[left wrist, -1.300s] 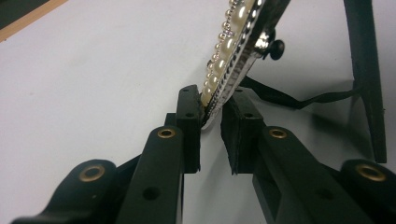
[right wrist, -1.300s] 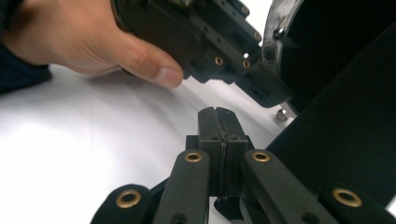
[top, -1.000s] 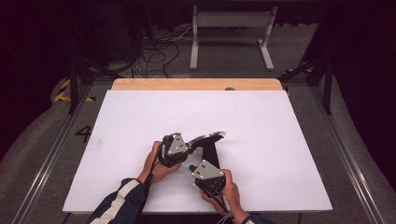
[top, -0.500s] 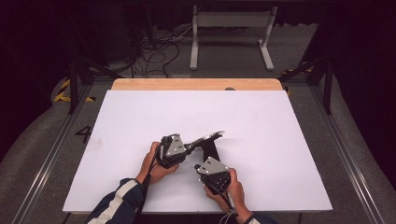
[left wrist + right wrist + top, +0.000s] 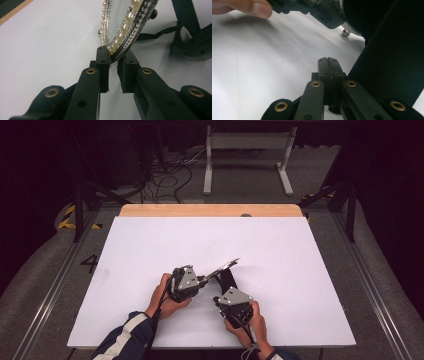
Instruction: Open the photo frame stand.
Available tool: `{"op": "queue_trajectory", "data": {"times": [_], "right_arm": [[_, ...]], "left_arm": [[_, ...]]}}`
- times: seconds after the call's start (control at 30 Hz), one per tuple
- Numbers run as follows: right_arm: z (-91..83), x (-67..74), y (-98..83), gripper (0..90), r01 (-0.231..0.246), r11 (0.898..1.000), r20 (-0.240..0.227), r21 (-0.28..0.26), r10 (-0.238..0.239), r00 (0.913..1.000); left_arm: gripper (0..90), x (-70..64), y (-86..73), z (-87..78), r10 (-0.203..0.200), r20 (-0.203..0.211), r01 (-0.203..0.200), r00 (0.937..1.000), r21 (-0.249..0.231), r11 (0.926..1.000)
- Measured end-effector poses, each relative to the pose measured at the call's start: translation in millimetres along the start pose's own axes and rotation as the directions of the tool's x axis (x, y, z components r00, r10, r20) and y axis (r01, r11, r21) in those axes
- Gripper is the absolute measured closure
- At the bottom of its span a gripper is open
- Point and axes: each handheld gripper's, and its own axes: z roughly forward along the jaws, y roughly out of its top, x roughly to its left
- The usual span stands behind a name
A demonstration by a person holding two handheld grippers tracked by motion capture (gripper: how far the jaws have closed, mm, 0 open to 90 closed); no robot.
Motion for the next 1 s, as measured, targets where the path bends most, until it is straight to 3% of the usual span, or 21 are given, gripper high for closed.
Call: {"op": "queue_trajectory", "data": {"times": [0.23, 0.83, 1.0], "right_arm": [[-5.5, -5.1, -2.8, 90.0, -0.009, 1.000, -0.017, -0.006, 0.009, 0.9998], [-12.2, -23.4, -15.0, 90.0, -0.037, 0.999, 0.002, 0.018, 0.037, 0.9993], [-14.7, -33.0, -20.0, 90.0, -0.064, 0.998, 0.017, 0.019, 0.064, 0.9978]], "left_arm": [[78.6, 0.0, 0.4, -1.8, -0.007, 0.016, 0.007, 0.9998, -0.015, 0.9999], [61.4, -2.9, 10.4, 2.6, 0.016, 0.049, -0.012, 0.9987, -0.077, 0.9970], [58.7, -6.0, 14.5, 7.1, 0.022, 0.068, -0.017, 0.9975, -0.085, 0.9963]]}}
